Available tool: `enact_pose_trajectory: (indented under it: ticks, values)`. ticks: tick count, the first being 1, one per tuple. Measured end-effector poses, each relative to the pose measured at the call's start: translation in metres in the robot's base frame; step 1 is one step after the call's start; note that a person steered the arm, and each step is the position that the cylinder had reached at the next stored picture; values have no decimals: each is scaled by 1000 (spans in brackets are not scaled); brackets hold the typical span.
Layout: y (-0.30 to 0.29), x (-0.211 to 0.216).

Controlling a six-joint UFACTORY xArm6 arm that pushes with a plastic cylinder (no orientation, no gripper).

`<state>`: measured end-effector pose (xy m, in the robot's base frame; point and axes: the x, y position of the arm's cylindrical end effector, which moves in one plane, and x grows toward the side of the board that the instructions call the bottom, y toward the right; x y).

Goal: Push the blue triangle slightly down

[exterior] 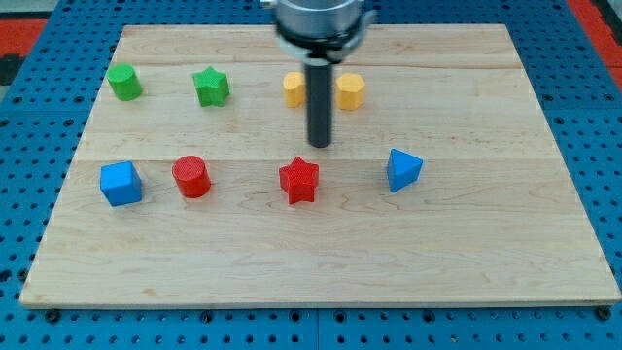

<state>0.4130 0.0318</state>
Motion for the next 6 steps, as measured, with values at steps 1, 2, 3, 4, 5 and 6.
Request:
enact_pose_trajectory:
  ticks: [1,2,3,4,5,6]
  values:
    - [54,4]
    - [58,17]
    - [58,22]
    - [72,18]
    - [99,32]
    - [101,42]
